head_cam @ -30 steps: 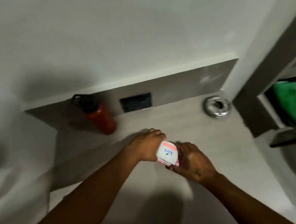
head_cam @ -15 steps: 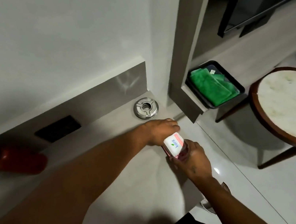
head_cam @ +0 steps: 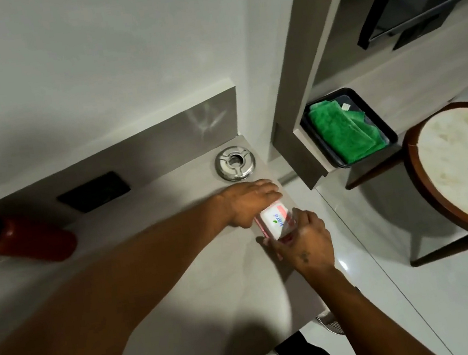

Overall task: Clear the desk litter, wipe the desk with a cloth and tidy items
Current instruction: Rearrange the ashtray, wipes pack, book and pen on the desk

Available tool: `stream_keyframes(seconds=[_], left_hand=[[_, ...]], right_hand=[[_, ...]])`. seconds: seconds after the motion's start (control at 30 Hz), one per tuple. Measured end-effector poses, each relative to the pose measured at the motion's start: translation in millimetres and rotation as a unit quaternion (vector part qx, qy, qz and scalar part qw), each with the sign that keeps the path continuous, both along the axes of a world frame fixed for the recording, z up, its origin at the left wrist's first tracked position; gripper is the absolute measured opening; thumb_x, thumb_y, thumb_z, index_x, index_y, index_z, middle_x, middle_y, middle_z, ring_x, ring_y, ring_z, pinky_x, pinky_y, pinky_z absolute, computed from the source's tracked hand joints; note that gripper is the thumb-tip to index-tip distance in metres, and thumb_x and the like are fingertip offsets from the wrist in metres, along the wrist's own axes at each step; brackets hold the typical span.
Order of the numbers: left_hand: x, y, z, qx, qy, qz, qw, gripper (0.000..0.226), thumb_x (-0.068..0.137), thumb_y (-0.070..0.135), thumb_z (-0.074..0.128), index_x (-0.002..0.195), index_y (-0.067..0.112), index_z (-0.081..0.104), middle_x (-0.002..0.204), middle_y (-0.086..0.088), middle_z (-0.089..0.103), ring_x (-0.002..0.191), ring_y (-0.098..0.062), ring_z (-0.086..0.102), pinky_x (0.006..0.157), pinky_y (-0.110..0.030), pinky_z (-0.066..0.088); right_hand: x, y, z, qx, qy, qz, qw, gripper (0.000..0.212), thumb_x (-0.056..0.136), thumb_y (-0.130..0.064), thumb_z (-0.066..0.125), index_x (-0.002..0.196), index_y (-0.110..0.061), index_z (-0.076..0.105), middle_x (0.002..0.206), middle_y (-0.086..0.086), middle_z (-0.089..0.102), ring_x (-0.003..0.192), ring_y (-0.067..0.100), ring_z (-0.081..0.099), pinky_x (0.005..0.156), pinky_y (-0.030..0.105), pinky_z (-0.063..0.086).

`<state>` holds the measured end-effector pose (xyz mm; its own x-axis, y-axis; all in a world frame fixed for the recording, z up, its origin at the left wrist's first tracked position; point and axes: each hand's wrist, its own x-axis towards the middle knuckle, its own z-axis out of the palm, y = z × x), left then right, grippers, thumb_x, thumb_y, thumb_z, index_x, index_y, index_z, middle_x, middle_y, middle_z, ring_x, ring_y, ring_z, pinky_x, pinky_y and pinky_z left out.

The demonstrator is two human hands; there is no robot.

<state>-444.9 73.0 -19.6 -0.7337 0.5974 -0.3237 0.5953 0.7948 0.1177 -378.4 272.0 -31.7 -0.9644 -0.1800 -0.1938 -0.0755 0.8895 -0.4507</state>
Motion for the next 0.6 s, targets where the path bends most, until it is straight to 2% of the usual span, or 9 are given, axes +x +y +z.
stream_keyframes(seconds=[0.1,0.2,0.33,0.47,0.53,0.6], left_hand=[[31.8,-29.9,10.3,0.069,0.003,0.122,0.990,0.094,0.069,0.015,0.075,0.151,0.016,0.028,0.157,-0.007,0.032,0.145,-0.025,0.030,0.120,-0.036,0.030],[84.8,-76.1,11.5,0.122,0.026,0.314,0.941,0.092,0.072,0.022,0.074,0.151,0.020,0.029,0.158,-0.002,0.031,0.144,-0.022,0.033,0.118,-0.033,0.029],[180.7,-140.0,5.7,0.146,0.046,0.526,0.837,0.083,0.079,0.025,0.070,0.152,0.019,0.030,0.158,-0.003,0.031,0.146,-0.024,0.030,0.118,-0.035,0.030],[296.1,-185.2,9.2,0.127,0.054,0.677,0.723,0.079,0.084,0.027,0.067,0.152,0.015,0.029,0.159,-0.008,0.031,0.147,-0.025,0.028,0.119,-0.038,0.032],[352.8,-196.7,14.3,0.121,0.060,0.739,0.660,0.074,0.085,0.030,0.065,0.150,0.013,0.033,0.156,-0.011,0.036,0.144,-0.028,0.034,0.117,-0.043,0.036],[404.2,-199.4,17.2,0.112,0.074,0.800,0.584,0.068,0.087,0.032,0.063,0.146,0.011,0.038,0.150,-0.012,0.040,0.139,-0.031,0.038,0.111,-0.044,0.040]], right_hand=[[0.4,-22.3,11.7,-0.007,0.034,0.080,0.996,0.095,0.069,-0.082,0.050,0.138,-0.017,0.046,0.140,0.008,0.049,0.125,0.028,0.046,0.103,0.042,0.045],[6.3,-69.6,20.8,-0.032,0.045,0.160,0.986,0.091,0.074,-0.074,0.048,0.144,-0.016,0.043,0.145,0.011,0.046,0.131,0.030,0.043,0.108,0.041,0.041],[30.1,-149.2,22.0,-0.040,0.036,0.282,0.958,0.081,0.083,-0.059,0.058,0.147,-0.012,0.039,0.148,0.011,0.043,0.135,0.027,0.041,0.112,0.038,0.038],[88.8,-244.4,20.2,-0.049,-0.022,0.424,0.904,0.074,0.088,-0.056,0.059,0.149,-0.022,0.036,0.153,0.003,0.038,0.138,0.023,0.039,0.114,0.035,0.037],[127.7,-291.5,17.7,-0.060,-0.027,0.522,0.851,0.065,0.091,-0.048,0.059,0.148,-0.026,0.038,0.154,0.001,0.039,0.141,0.020,0.036,0.117,0.033,0.033],[167.2,-333.5,14.2,-0.060,-0.029,0.609,0.790,0.058,0.093,-0.037,0.059,0.146,-0.022,0.043,0.153,0.002,0.041,0.144,0.019,0.033,0.120,0.031,0.026]])
